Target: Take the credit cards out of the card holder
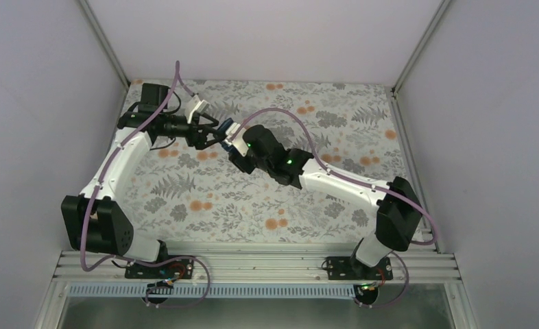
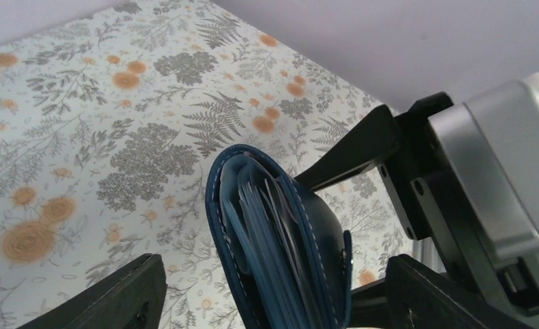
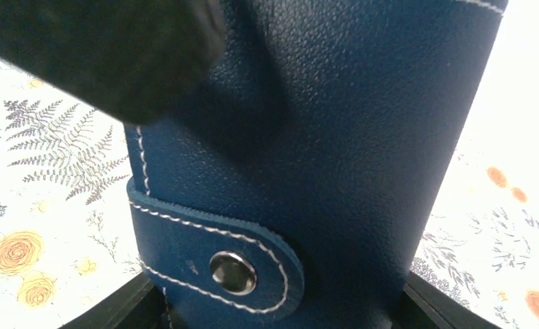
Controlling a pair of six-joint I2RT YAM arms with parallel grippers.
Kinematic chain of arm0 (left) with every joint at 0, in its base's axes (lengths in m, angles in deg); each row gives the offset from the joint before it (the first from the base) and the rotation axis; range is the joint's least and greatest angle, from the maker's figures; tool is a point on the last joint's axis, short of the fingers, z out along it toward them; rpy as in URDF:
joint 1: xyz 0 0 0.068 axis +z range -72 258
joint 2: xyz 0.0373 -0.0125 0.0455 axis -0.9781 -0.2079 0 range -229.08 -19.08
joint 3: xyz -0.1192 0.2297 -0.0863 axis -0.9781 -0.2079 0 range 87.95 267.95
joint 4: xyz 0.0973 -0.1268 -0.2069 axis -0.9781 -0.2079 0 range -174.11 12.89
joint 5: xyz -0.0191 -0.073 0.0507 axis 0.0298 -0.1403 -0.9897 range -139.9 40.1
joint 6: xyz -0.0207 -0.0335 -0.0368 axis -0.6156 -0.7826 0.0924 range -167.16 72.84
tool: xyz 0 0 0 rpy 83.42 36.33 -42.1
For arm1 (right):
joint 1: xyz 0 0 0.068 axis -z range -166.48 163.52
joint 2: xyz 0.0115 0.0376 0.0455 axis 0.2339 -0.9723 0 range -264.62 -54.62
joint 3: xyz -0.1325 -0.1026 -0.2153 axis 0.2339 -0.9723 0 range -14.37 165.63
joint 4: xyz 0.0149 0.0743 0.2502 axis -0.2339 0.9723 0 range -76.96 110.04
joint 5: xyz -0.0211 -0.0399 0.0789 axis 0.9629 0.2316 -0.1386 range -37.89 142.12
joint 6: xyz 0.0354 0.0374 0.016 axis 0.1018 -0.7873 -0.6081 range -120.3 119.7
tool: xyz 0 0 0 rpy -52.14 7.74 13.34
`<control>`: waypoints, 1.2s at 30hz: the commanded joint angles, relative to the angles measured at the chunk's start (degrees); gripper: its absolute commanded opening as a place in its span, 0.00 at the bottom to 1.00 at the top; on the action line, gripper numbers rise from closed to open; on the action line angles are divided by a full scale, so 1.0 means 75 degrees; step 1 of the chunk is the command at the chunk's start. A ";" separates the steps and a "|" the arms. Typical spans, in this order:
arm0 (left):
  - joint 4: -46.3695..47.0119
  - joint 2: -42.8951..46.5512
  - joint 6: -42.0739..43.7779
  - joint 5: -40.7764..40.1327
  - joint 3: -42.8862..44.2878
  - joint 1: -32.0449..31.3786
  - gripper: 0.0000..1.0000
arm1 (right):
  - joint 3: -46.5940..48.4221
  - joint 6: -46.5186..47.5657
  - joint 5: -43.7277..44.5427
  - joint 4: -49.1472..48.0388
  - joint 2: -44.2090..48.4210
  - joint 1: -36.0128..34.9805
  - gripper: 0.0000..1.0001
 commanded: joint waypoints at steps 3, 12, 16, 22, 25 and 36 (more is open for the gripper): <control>-0.0079 0.0150 0.0287 0.0255 -0.0006 -0.0091 0.51 | 0.0360 0.0415 0.0724 -0.0432 0.0153 -0.0340 0.55; -0.0488 0.0412 0.0820 0.0229 0.0043 -0.0117 0.02 | 0.0111 0.0497 0.0543 -0.0563 0.0572 -0.0370 0.77; -0.0466 0.0628 0.1089 -0.0257 0.0266 -0.0120 0.02 | -0.0111 0.0558 -0.0039 -0.0178 0.1097 -0.0236 0.99; -0.2163 0.0557 0.3041 0.0091 0.1142 -0.0175 0.02 | -0.0499 0.0776 -0.5538 0.0071 0.2584 0.1445 0.99; -0.2727 0.0741 0.3854 0.0273 0.1365 -0.0321 0.03 | -0.0259 0.0537 -0.7015 0.0021 0.2517 0.1938 0.99; -0.3082 0.0906 0.4060 0.0227 0.1506 -0.0733 0.02 | 0.1033 -0.0211 -0.8297 0.0269 0.0878 0.2200 0.88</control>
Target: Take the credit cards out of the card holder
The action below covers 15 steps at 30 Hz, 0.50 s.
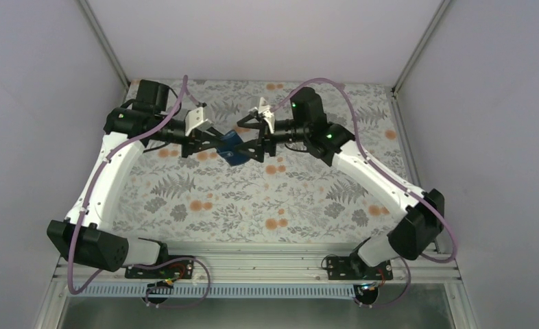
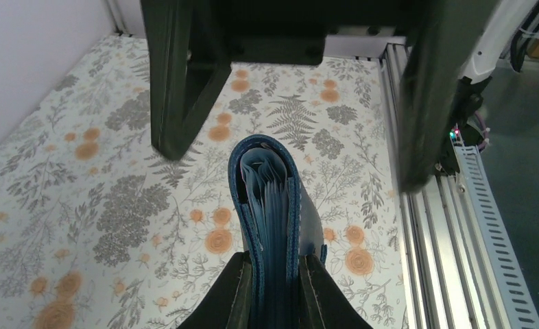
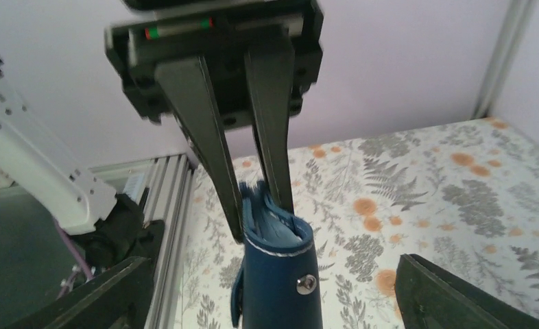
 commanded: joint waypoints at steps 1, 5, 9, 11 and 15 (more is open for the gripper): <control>-0.0268 0.0120 0.0581 0.0407 0.0126 -0.0086 0.02 | 0.0327 -0.0200 -0.0991 0.0208 -0.0375 0.0073 0.82; -0.0186 0.0050 0.0393 0.0391 0.0198 -0.0083 0.02 | 0.0288 0.0050 -0.1245 0.0435 -0.0537 0.0073 0.64; -0.0156 0.0066 0.0455 0.0539 0.0205 -0.0083 0.02 | 0.0041 0.0036 -0.1054 0.0494 -0.0642 0.0073 0.46; -0.0158 0.0066 0.0456 0.0607 0.0241 -0.0090 0.02 | 0.0036 0.0054 -0.1150 0.0579 -0.0728 0.0073 0.27; -0.0160 0.0078 0.0399 0.0694 0.0313 -0.0070 0.02 | -0.0027 0.0043 -0.1152 0.0610 -0.0720 0.0073 0.04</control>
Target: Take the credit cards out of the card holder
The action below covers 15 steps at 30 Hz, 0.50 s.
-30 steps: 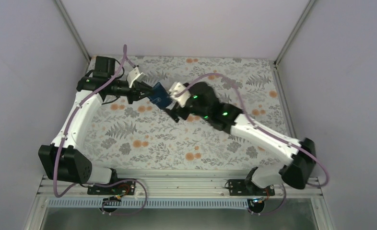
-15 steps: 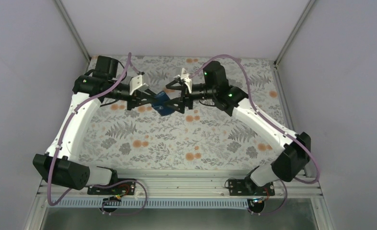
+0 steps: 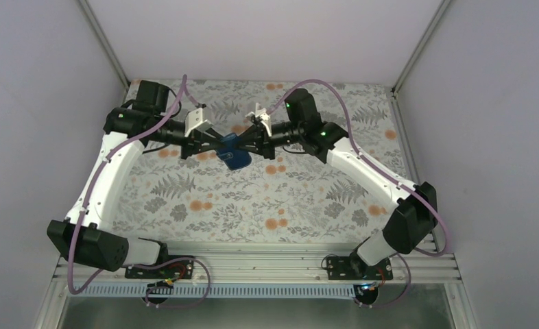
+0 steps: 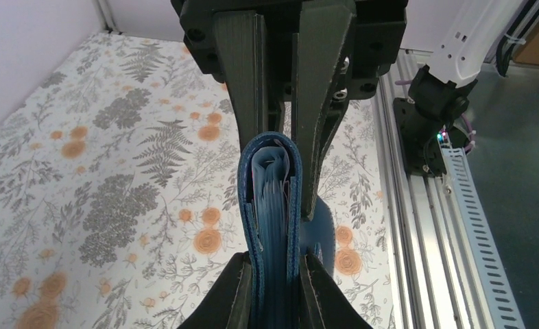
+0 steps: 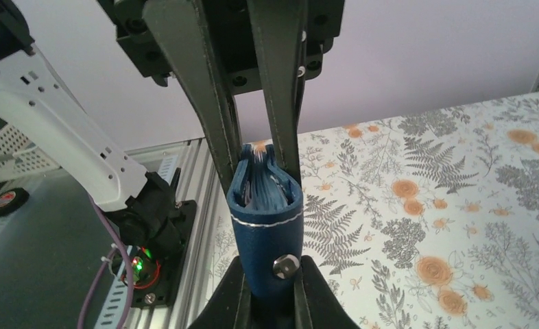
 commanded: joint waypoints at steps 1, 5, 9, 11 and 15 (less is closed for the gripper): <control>0.0195 0.0088 0.0148 0.0566 0.0301 -0.0035 0.02 | -0.0090 -0.0045 -0.0133 0.0210 -0.0076 0.0021 0.04; 0.1306 0.0160 -0.1350 -0.0425 0.0273 0.0037 0.62 | -0.0254 -0.0754 0.0305 -0.0324 0.0140 0.0139 0.04; 0.2480 0.0225 -0.2835 -0.2345 0.0281 0.0235 0.85 | -0.0144 -0.3003 0.2678 -0.1030 0.0290 0.0271 0.04; 0.2763 0.0230 -0.3202 -0.3100 0.0254 0.0229 0.86 | -0.0094 -0.4197 0.3742 -0.1201 0.0326 0.0252 0.04; 0.3076 0.0072 -0.3742 -0.3391 0.0008 0.0055 0.87 | -0.0382 -0.5402 0.5590 -0.1750 0.0574 -0.0160 0.04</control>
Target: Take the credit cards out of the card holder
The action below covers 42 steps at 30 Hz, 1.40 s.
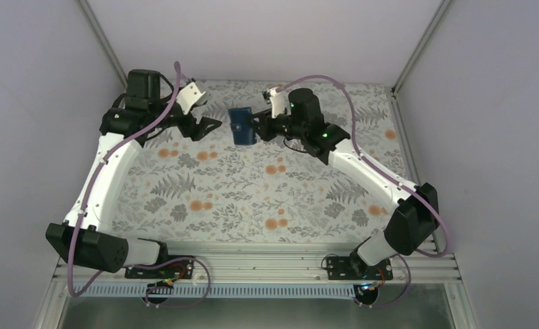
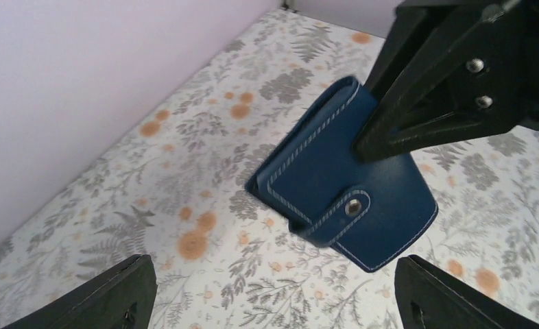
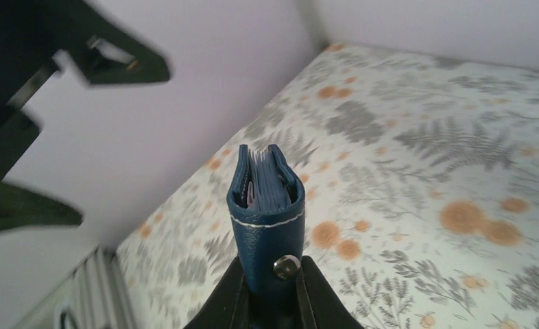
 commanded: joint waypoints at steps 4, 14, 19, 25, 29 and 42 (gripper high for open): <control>0.0819 -0.0375 -0.1429 -0.1001 -0.0118 -0.0422 0.92 | 0.0079 -0.2095 0.3846 -0.0803 0.0563 -0.0922 0.04; 0.1054 -0.0843 -0.1801 -0.1453 -0.0064 -0.1098 1.00 | 0.0408 -0.1879 0.4230 -0.0709 0.0426 -0.1390 0.04; 0.1123 -0.1005 -0.1891 -0.1696 -0.0031 -0.1118 1.00 | 0.0586 -0.1717 0.3774 -0.0747 0.0240 -0.1470 0.04; 0.1158 -0.1107 -0.2002 -0.1865 0.0113 -0.1116 0.82 | 0.0663 -0.1584 0.3104 -0.0852 0.0146 -0.1476 0.04; 0.1221 -0.1053 -0.2005 -0.2003 0.0126 -0.1110 0.62 | 0.0688 -0.1560 0.2715 -0.0932 0.0129 -0.1474 0.04; 0.1786 -0.0763 -0.1686 -0.4229 -0.0338 -0.1000 0.45 | 0.0614 -0.1243 0.2431 -0.0720 0.0387 -0.1427 0.04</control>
